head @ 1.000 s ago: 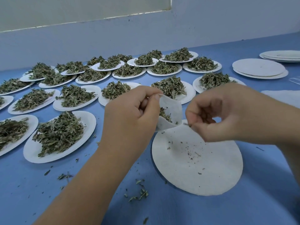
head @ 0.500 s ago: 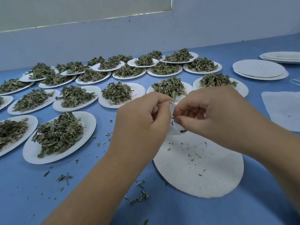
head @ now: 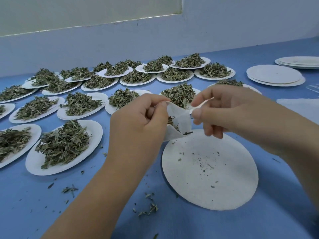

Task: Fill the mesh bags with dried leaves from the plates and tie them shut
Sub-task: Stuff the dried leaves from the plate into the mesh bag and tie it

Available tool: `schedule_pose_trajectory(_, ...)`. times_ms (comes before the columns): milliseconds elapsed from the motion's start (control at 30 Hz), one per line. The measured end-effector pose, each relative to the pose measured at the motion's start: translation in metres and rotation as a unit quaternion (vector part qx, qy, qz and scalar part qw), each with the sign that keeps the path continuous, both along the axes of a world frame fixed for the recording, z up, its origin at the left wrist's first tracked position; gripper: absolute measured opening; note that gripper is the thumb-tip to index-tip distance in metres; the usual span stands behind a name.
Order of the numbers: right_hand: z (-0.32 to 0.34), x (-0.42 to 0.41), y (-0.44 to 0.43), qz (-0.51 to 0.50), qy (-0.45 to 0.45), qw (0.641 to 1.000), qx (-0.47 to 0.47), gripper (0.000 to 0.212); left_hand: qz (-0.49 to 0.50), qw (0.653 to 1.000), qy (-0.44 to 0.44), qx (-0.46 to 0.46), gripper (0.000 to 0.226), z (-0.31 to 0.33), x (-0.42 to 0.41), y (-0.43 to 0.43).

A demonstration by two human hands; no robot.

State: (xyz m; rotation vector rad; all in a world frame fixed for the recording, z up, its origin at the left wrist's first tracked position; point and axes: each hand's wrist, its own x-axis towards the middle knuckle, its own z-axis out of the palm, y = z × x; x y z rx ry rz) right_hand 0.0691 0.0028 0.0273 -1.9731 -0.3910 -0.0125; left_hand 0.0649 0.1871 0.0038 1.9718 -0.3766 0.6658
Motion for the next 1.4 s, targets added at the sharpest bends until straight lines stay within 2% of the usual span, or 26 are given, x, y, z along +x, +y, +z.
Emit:
schedule_pose_trajectory(33, -0.001, 0.001, -0.001, 0.020, 0.018, 1.000, -0.006, 0.027, 0.002, 1.000, 0.000, -0.003, 0.025, 0.000, 0.000, 0.000)
schedule_pose_trajectory(133, -0.004, 0.000, 0.000, 0.053, -0.019, 0.998, -0.032, 0.039, 0.002, 1.000, -0.001, -0.015, 0.024, 0.000, 0.000, 0.000)
schedule_pose_trajectory(333, -0.005, -0.003, -0.002, 0.091, -0.051, 0.993, -0.060, 0.020, -0.001, 1.000, -0.001, -0.021, 0.023, -0.001, 0.001, 0.001)
schedule_pose_trajectory(567, -0.003, -0.004, 0.001, 0.060, -0.133, 0.978, -0.152, 0.007, -0.004, 1.000, 0.001, -0.012, 0.022, -0.002, 0.000, 0.001)
schedule_pose_trajectory(767, -0.003, -0.006, 0.006, 0.035, -0.163, 0.981, -0.100, 0.007, -0.014, 1.000, -0.012, 0.014, 0.018, -0.002, -0.001, -0.002)
schedule_pose_trajectory(833, -0.008, -0.006, 0.013, 0.016, -0.177, 0.978, -0.109, 0.003, -0.021, 0.999, -0.016, 0.030, 0.017, -0.002, -0.003, -0.004)
schedule_pose_trajectory(900, -0.014, -0.006, 0.020, -0.021, -0.189, 0.974, -0.122, 0.009, -0.030, 0.998, -0.027, 0.042, 0.020, -0.002, -0.004, -0.006)
schedule_pose_trajectory(1067, -0.021, -0.001, 0.026, -0.123, -0.128, 0.981, -0.080, 0.029, -0.037, 0.998, -0.036, 0.047, 0.019, -0.003, -0.005, -0.009)
schedule_pose_trajectory(1233, -0.017, -0.001, 0.023, -0.058, 0.000, 0.998, -0.026, 0.024, -0.050, 0.997, -0.030, 0.041, 0.021, -0.004, -0.007, -0.012)
schedule_pose_trajectory(1333, -0.017, -0.002, 0.030, -0.051, -0.023, 0.996, -0.075, 0.028, -0.065, 0.996, -0.036, 0.046, 0.021, -0.007, -0.010, -0.018)
schedule_pose_trajectory(1400, -0.019, 0.001, 0.031, -0.070, -0.054, 0.988, -0.124, 0.021, -0.071, 0.995, -0.041, 0.053, 0.020, -0.009, -0.012, -0.021)
